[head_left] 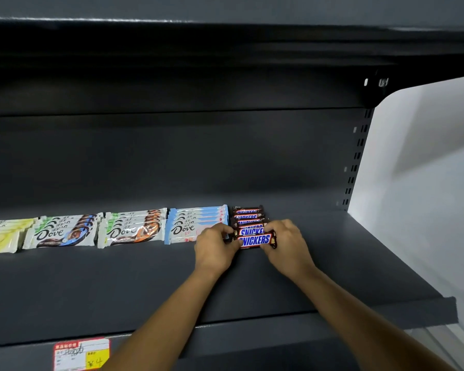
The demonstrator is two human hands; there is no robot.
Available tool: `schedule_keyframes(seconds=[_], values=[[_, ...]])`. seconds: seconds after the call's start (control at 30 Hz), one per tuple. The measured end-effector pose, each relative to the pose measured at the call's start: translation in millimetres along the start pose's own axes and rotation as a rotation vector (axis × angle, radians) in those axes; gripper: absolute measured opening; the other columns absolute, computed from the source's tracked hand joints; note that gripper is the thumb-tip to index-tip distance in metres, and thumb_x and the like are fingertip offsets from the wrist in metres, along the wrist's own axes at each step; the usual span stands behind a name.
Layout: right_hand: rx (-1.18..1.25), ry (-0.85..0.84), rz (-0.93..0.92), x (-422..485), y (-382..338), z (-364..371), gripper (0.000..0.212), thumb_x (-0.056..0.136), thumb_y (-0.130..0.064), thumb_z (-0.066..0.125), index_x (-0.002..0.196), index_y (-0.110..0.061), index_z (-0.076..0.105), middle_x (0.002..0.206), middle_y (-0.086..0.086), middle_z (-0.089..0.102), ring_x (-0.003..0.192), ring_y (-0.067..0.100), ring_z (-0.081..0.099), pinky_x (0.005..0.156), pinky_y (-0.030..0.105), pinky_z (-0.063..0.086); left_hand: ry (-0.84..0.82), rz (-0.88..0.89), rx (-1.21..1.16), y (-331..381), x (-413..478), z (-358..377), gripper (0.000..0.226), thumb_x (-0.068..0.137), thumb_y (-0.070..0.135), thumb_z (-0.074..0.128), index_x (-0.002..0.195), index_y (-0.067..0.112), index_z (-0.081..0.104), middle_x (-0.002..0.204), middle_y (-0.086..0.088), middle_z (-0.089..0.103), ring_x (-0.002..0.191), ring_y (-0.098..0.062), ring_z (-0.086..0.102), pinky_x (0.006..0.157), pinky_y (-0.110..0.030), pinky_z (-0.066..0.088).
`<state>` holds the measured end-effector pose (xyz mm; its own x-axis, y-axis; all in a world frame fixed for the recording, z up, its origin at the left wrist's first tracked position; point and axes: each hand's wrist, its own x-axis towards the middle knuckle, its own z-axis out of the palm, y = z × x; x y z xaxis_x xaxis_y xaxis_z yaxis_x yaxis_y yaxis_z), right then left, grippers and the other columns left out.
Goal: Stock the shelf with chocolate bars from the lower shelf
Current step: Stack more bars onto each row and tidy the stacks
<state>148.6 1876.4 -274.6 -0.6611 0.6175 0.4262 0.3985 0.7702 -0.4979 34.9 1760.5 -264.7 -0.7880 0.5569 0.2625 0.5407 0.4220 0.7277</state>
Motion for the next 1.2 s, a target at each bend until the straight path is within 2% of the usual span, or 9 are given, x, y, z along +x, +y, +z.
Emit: schedule_keyframes(seconds=[0.1, 0.2, 0.3, 0.43, 0.57, 0.77, 0.9, 1.07, 1.2], values=[[0.003, 0.045, 0.078, 1.8, 0.6, -0.5, 0.052, 0.077, -0.021, 0.071, 0.123, -0.015, 0.049, 0.120, 0.004, 0.049, 0.111, 0.018, 0.042, 0.088, 0.024, 0.037, 0.007, 0.005, -0.003, -0.6, -0.5, 0.9, 0.035, 0.079, 0.030, 0.073, 0.109, 0.017, 0.062, 0.102, 0.003, 0.068, 0.096, -0.013, 0.062, 0.088, -0.027, 0.046], [0.122, -0.013, 0.235, 4.2, 3.0, -2.7, 0.070, 0.077, -0.023, 0.073, 0.136, -0.013, 0.037, 0.126, 0.005, 0.053, 0.120, 0.022, 0.046, 0.100, 0.035, 0.039, 0.013, 0.000, -0.009, 0.1, -1.3, 0.9, 0.043, 0.080, 0.030, 0.072, 0.118, 0.017, 0.056, 0.105, 0.002, 0.069, 0.100, -0.015, 0.062, 0.089, -0.027, 0.044], [0.191, -0.092, 0.272, 6.0, 4.9, -3.7, 0.070, 0.079, -0.022, 0.072, 0.138, -0.013, 0.036, 0.124, 0.002, 0.060, 0.116, 0.019, 0.054, 0.103, 0.043, 0.039, -0.007, 0.000, -0.002, -0.3, -1.0, 0.8, 0.047, 0.080, 0.030, 0.072, 0.121, 0.017, 0.055, 0.105, 0.000, 0.070, 0.101, -0.017, 0.062, 0.089, -0.026, 0.043], [0.240, -0.108, 0.249, 5.5, 4.1, -5.6, 0.062, 0.080, -0.018, 0.071, 0.135, -0.013, 0.041, 0.121, 0.000, 0.063, 0.107, 0.014, 0.059, 0.095, 0.032, 0.045, -0.032, 0.009, -0.008, -2.0, -0.1, 1.1, 0.051, 0.078, 0.029, 0.074, 0.123, 0.015, 0.054, 0.101, 0.000, 0.071, 0.098, -0.017, 0.064, 0.091, -0.031, 0.047], [0.257, -0.113, 0.225, 4.2, 2.7, -7.2, 0.058, 0.080, -0.015, 0.070, 0.132, -0.015, 0.044, 0.117, -0.002, 0.063, 0.102, 0.012, 0.060, 0.086, 0.024, 0.046, -0.039, 0.032, 0.013, -1.8, -0.5, -0.2, 0.057, 0.079, 0.030, 0.072, 0.129, 0.015, 0.049, 0.099, 0.002, 0.071, 0.097, -0.015, 0.063, 0.088, -0.028, 0.046], [0.130, -0.140, 0.141, 1.3, -2.3, -10.3, 0.046, 0.078, -0.019, 0.069, 0.121, -0.023, 0.053, 0.105, -0.005, 0.054, 0.097, 0.012, 0.056, 0.090, 0.036, 0.048, -0.130, 0.100, 0.043, 1.0, -4.0, -5.9, 0.054, 0.079, 0.029, 0.072, 0.128, 0.018, 0.053, 0.092, 0.005, 0.065, 0.094, -0.013, 0.060, 0.082, -0.022, 0.043], [0.143, -0.184, 0.139, -1.2, -4.7, -15.2, 0.044, 0.078, -0.014, 0.069, 0.118, -0.021, 0.053, 0.111, -0.003, 0.052, 0.099, 0.010, 0.054, 0.087, 0.026, 0.045, -0.180, 0.143, 0.059, -3.4, -4.8, -6.1, 0.042, 0.073, 0.033, 0.075, 0.112, 0.024, 0.063, 0.096, 0.006, 0.067, 0.095, -0.013, 0.061, 0.083, -0.024, 0.046], [0.248, -0.145, 0.217, -1.3, -6.2, -17.4, 0.027, 0.091, -0.020, 0.057, 0.118, -0.016, 0.057, 0.115, -0.001, 0.061, 0.098, 0.007, 0.057, 0.076, 0.015, 0.044, -0.231, 0.122, 0.026, -9.8, -4.4, -3.4, 0.038, 0.071, 0.036, 0.076, 0.103, 0.026, 0.059, 0.103, 0.012, 0.065, 0.098, -0.008, 0.060, 0.085, -0.024, 0.046], [0.390, -0.075, 0.361, 8.3, -5.3, -17.5, 0.036, 0.098, -0.022, 0.046, 0.132, -0.012, 0.048, 0.118, 0.005, 0.061, 0.093, 0.008, 0.058, 0.066, 0.015, 0.045, -0.233, 0.134, 0.035, -9.4, -2.4, -2.1, 0.039, 0.071, 0.037, 0.075, 0.105, 0.027, 0.057, 0.108, 0.010, 0.064, 0.100, -0.009, 0.058, 0.086, -0.023, 0.045]])
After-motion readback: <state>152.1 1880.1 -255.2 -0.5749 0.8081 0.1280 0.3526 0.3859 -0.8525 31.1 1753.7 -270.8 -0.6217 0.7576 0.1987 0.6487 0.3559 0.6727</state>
